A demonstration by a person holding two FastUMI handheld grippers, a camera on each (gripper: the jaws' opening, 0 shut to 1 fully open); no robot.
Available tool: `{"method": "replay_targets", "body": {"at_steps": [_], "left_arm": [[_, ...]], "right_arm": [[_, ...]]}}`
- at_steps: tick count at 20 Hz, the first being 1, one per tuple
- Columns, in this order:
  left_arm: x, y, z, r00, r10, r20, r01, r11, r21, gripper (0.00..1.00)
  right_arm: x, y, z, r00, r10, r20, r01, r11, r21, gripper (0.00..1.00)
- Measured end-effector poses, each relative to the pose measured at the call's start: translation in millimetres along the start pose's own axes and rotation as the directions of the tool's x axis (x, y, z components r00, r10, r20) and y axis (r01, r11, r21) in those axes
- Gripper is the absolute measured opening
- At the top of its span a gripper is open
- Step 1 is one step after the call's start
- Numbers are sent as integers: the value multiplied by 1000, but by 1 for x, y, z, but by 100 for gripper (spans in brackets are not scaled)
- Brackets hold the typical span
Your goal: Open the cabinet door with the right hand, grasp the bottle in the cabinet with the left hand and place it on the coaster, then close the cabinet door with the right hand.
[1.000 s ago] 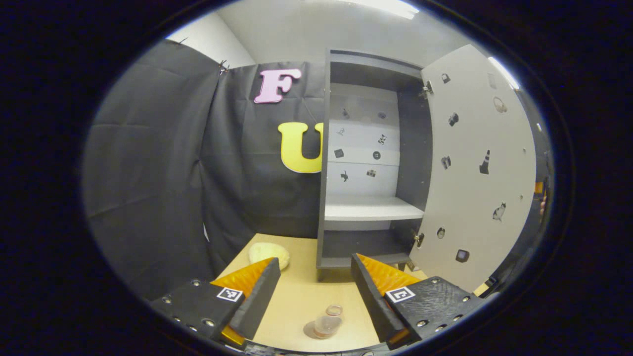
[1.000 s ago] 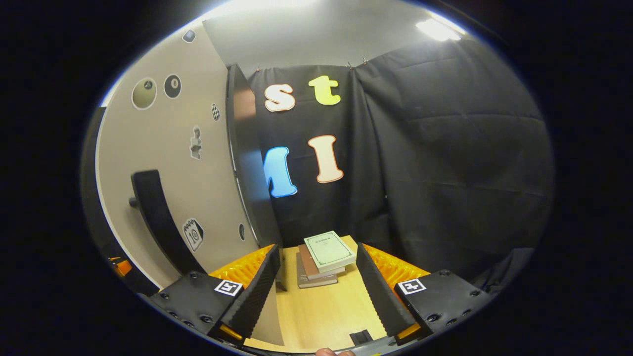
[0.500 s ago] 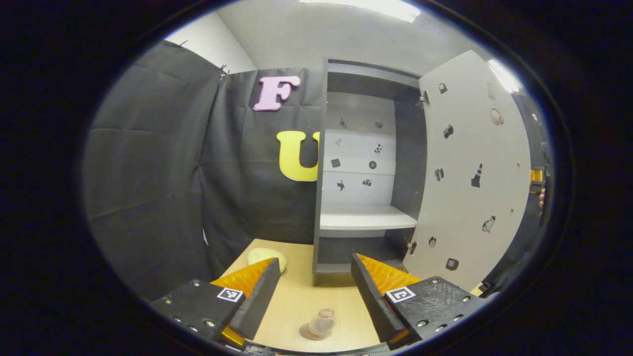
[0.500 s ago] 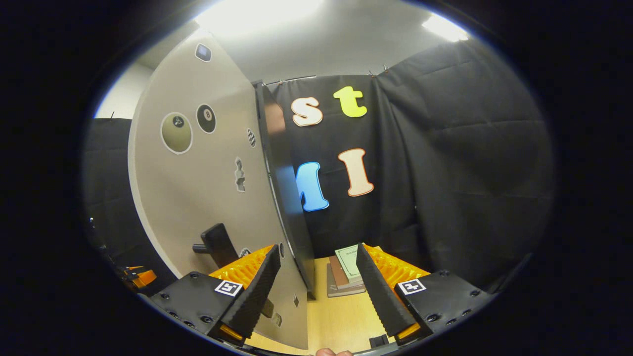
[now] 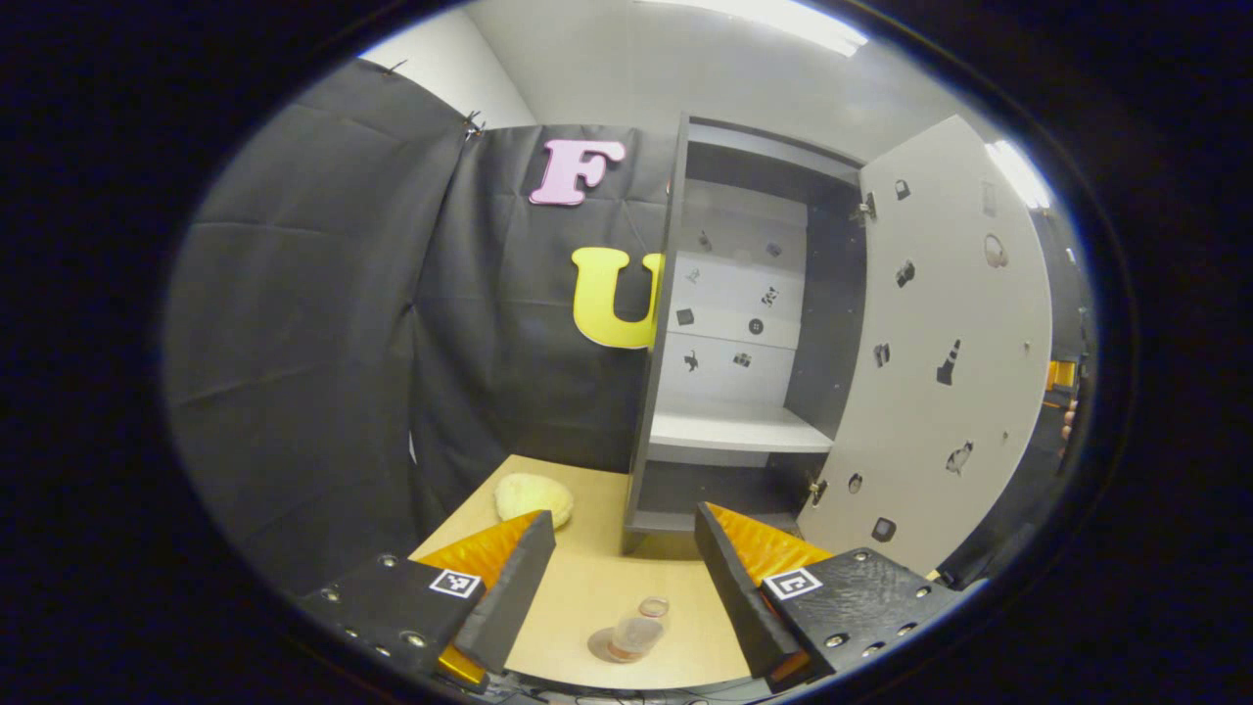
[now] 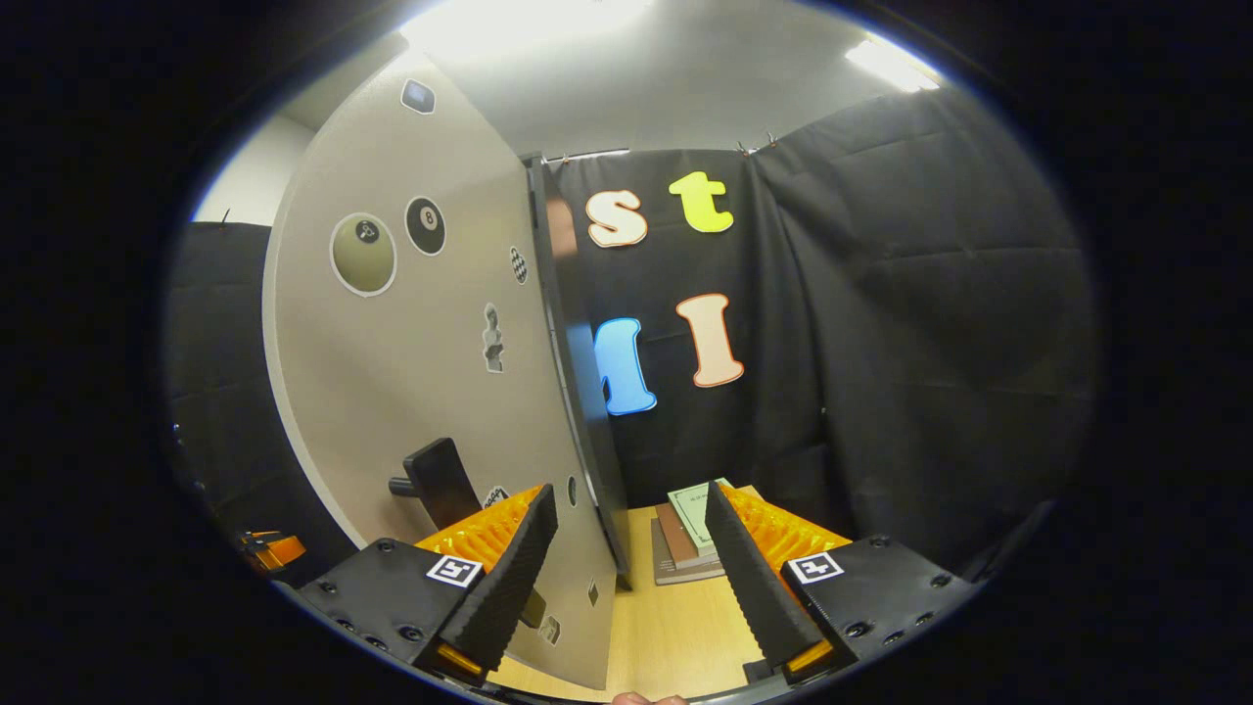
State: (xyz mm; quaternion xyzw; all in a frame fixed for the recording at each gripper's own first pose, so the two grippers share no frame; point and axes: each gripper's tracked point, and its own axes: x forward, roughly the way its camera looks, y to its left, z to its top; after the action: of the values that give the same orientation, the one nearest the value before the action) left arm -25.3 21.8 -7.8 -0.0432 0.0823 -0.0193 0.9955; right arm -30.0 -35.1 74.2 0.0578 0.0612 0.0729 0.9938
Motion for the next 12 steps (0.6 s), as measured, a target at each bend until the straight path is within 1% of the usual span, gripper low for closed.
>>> {"method": "replay_targets", "body": {"at_steps": [2,5,10,12], "left_arm": [[-2,7,1,1000,7,0,-7,1000,-8,89],[-5,21,1,1000,28,4,-28,1000,0,89],[-9,51,0,996,86,1,-86,996,8,89],[-12,61,1,994,108,1,-108,994,3,89]], "right_arm": [[0,22,-3,999,32,2,-32,999,1,97],[4,59,-16,996,89,-8,-89,995,35,97],[20,104,-31,991,127,-49,-129,990,-51,98],[28,123,-34,987,153,-47,-156,986,-56,98]]}}
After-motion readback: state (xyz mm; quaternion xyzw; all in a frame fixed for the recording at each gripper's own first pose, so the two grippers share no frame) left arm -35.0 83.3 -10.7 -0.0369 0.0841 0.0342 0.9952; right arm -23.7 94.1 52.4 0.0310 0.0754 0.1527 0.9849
